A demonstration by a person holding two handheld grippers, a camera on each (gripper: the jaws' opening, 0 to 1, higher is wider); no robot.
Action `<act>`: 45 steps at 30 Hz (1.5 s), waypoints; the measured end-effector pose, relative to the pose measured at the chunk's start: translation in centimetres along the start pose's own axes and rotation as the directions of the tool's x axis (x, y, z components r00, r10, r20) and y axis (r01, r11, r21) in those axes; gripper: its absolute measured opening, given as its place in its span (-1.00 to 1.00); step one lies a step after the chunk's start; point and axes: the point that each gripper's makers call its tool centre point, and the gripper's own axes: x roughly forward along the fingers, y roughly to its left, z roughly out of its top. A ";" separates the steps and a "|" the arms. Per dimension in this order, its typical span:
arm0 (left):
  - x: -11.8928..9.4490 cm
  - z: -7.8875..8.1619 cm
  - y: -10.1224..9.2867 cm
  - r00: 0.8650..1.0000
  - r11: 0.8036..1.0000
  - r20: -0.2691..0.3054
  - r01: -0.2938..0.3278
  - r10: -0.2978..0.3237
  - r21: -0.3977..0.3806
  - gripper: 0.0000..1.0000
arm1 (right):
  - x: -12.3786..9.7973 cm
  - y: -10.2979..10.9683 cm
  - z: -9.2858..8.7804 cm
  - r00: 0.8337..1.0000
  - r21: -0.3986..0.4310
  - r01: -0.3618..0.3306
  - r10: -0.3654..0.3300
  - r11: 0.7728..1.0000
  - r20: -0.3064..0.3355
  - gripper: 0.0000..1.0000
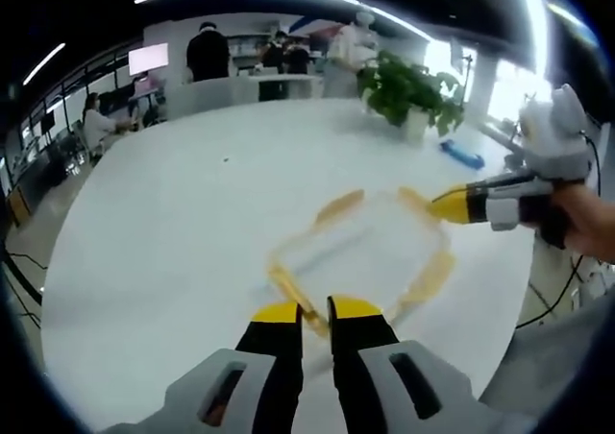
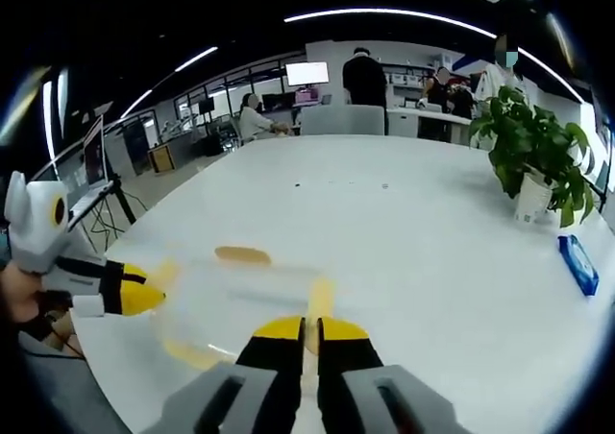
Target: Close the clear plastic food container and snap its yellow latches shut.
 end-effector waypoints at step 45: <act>0.4 -1.0 0.9 0.996 0.948 -0.003 0.085 -0.090 -0.306 -0.50 | 1.8 0.4 -1.0 0.986 0.107 -0.130 0.140 0.986 -0.090 -0.45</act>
